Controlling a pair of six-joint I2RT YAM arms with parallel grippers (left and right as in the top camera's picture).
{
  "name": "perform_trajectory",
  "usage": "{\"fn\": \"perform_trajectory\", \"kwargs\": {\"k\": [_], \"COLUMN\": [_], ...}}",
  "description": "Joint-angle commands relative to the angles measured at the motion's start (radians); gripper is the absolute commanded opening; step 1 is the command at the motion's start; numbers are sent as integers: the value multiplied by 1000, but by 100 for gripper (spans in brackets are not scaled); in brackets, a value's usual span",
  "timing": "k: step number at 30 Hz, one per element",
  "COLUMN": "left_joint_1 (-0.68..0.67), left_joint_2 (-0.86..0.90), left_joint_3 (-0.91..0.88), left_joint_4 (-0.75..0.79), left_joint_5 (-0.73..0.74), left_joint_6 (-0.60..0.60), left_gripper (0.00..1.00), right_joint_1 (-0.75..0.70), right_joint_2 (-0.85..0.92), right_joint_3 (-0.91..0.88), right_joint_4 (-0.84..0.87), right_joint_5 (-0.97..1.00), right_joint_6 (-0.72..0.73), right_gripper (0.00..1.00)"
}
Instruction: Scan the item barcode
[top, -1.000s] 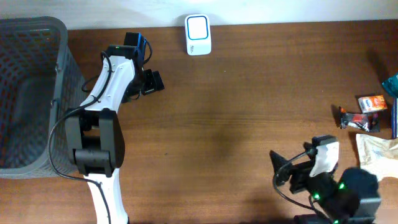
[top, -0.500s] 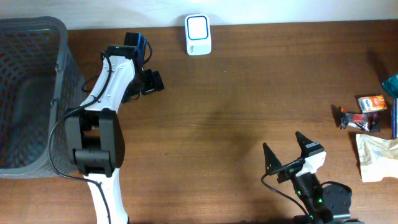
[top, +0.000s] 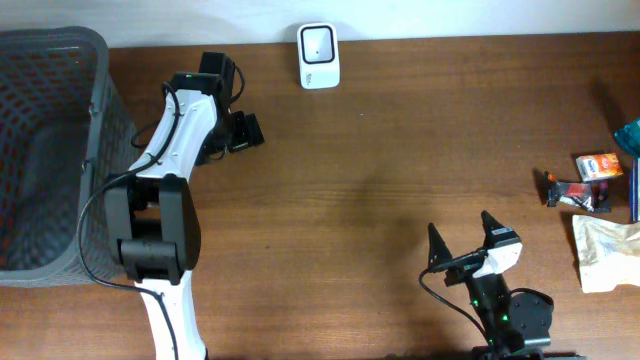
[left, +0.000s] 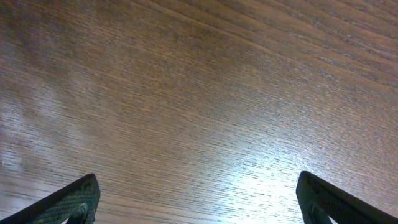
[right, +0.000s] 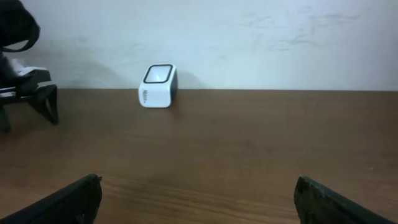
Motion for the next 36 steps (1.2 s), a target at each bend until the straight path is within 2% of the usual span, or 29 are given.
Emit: {"fn": "perform_trajectory", "kwargs": {"k": [1, 4, 9, 19, 24, 36], "left_joint_1": [-4, -4, -4, -4, -4, -4], "left_joint_2": [-30, -30, -30, -30, -30, -30], "left_joint_3": [-3, -3, -3, -3, -3, -3], "left_joint_4": [-1, -1, -1, -1, -1, -1], "left_joint_5": [-7, -7, -7, -7, -7, -7], "left_joint_6": [2, 2, 2, 2, 2, 2], "left_gripper": [99, 99, 99, 99, 99, 99], "right_joint_1": [5, 5, 5, 5, 5, 5], "right_joint_2": [-11, -11, -11, -11, -11, -11], "right_joint_3": [-9, -9, -9, -9, -9, -9], "right_joint_4": [-3, -9, -14, -22, -21, -21], "right_joint_5": [32, 77, 109, 210, 235, 224], "right_joint_6": [0, -3, -157, -126, -62, -97], "right_gripper": [99, 99, 99, 99, 99, 99]}}
